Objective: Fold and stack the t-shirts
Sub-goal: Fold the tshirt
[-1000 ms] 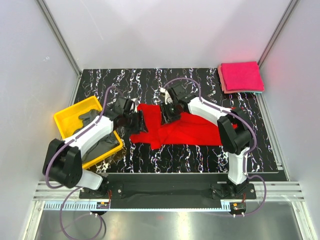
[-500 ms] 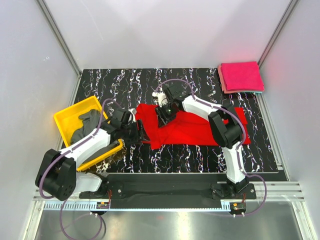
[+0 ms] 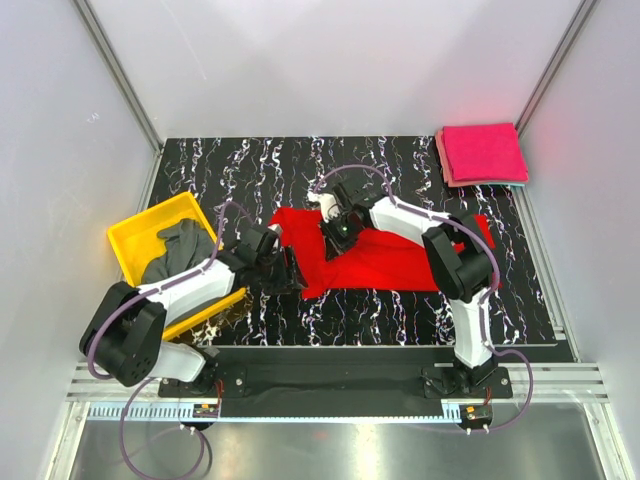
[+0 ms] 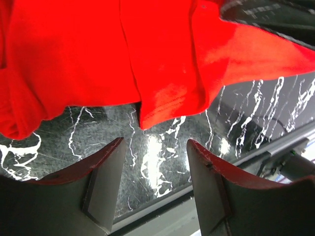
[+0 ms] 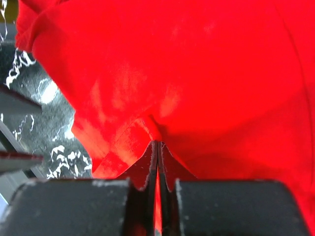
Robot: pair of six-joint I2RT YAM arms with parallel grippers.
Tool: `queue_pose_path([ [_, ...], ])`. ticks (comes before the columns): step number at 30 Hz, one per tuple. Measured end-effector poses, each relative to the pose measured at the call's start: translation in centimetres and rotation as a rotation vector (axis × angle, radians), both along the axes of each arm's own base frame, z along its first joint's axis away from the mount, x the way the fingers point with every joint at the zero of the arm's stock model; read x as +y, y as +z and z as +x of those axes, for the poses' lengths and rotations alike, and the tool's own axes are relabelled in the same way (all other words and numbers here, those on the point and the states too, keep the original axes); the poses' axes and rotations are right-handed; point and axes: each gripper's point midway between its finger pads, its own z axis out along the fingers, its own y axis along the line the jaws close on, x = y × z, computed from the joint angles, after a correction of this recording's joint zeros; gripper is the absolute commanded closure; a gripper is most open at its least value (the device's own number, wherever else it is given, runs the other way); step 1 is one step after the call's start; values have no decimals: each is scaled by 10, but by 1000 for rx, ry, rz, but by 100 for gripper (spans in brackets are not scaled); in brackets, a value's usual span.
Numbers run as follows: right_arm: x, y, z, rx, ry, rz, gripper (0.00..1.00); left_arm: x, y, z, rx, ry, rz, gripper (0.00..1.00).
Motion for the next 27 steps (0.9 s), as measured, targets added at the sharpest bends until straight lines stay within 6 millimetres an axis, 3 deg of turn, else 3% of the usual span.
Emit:
queue_pose_path([
  [10,-14,27,-9,-91,-60,35,100,-1,-14,6,5,45,26,44],
  [21,-37,23,-24,-137,-150,21,100,-6,-26,1,38,57,45,47],
  [27,-44,30,-28,-166,-203,36,100,-11,-28,3,30,58,43,60],
])
